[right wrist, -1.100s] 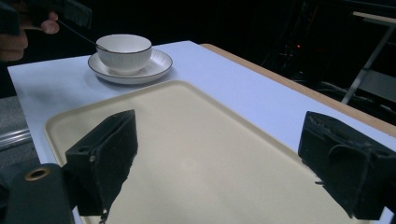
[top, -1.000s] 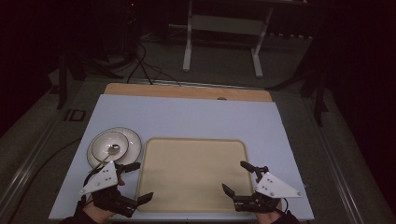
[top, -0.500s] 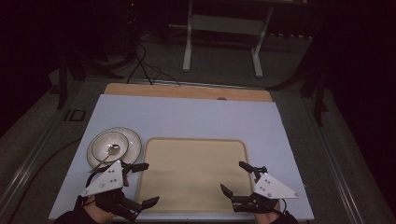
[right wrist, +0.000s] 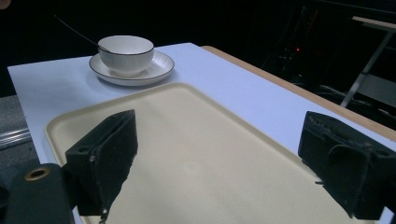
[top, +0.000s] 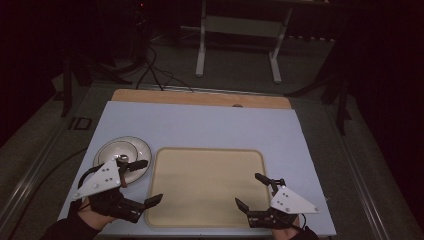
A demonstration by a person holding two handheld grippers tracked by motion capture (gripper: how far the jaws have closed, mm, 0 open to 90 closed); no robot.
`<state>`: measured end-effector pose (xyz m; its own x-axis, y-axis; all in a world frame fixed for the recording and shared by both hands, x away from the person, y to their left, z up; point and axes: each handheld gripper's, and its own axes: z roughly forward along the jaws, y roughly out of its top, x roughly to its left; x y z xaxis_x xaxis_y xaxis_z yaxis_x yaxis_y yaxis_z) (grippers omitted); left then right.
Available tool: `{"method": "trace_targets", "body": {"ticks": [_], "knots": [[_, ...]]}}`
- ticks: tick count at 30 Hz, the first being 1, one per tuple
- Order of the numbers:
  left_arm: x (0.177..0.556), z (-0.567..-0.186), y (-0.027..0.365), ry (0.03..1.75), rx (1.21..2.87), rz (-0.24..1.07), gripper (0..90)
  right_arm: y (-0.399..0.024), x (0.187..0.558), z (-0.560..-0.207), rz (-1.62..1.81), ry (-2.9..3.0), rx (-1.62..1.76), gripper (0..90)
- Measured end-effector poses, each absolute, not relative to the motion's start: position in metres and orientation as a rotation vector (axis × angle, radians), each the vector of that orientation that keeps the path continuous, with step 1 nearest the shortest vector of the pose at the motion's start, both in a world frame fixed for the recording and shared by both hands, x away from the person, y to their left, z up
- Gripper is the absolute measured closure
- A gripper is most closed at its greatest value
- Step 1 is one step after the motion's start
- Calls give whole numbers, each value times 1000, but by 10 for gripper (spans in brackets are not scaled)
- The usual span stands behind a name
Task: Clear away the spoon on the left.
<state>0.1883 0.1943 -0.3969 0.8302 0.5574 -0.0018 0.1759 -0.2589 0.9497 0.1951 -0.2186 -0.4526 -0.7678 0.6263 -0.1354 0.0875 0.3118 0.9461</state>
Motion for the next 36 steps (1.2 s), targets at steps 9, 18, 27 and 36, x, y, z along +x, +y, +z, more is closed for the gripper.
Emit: {"method": "trace_targets", "body": {"ticks": [9, 18, 27, 36], "knots": [[191, -385, 217, 712, 1785, 537, 110, -218, 195, -453, 1461, 2104, 629, 120], [193, -392, 241, 933, 1730, 657, 162, -217, 196, -453, 1460, 2105, 626, 121], [196, -410, 256, 1114, 1701, 692, 204, -217, 196, -454, 1456, 2112, 631, 121], [190, -425, 268, 1263, 1688, 697, 231, -216, 196, -455, 1451, 2118, 630, 121]]}}
